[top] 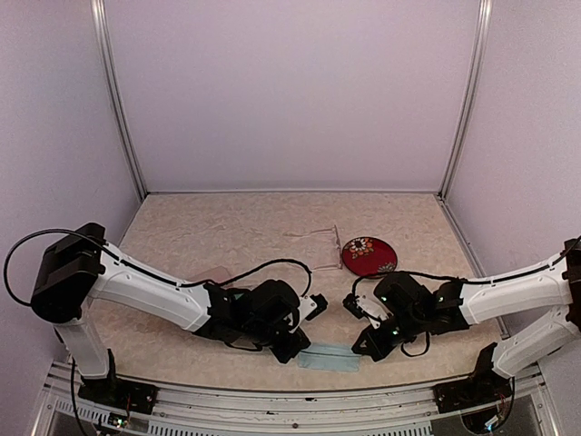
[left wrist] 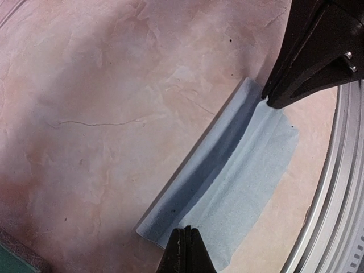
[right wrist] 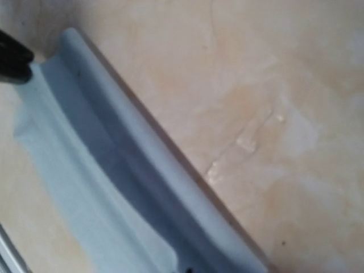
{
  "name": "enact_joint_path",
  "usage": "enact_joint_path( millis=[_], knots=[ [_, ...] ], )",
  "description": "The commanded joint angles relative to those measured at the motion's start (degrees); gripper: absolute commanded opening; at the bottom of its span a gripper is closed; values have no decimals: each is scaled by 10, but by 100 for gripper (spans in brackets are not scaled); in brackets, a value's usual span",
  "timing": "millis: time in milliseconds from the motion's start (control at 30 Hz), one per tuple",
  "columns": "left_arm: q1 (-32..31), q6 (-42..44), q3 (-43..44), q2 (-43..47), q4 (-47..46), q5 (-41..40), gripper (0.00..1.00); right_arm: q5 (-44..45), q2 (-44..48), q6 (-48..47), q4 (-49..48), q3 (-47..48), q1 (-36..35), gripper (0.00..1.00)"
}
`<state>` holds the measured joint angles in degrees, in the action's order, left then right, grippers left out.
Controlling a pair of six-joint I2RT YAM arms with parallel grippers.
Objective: Organize the sunglasses
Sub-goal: Fold the glasses cleaning cloth at the corner of the board.
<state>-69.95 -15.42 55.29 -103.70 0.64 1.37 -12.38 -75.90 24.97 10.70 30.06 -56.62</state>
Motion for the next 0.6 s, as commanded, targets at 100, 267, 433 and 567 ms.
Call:
enact_joint_path(
  millis=[100, 267, 433, 567],
  knots=[
    [-11, -19, -14, 12, -10, -14, 0, 5, 8, 29, -15, -10, -13, 0],
    [-13, -21, -16, 11, -9, -16, 0, 6, 7, 35, -18, -13, -21, 0],
    [-15, -22, -18, 14, -5, -17, 0, 6, 11, 41, -19, -15, -28, 0],
    [-17, -23, -21, 18, -3, -19, 0, 6, 14, 45, -18, -14, -32, 0]
  ],
)
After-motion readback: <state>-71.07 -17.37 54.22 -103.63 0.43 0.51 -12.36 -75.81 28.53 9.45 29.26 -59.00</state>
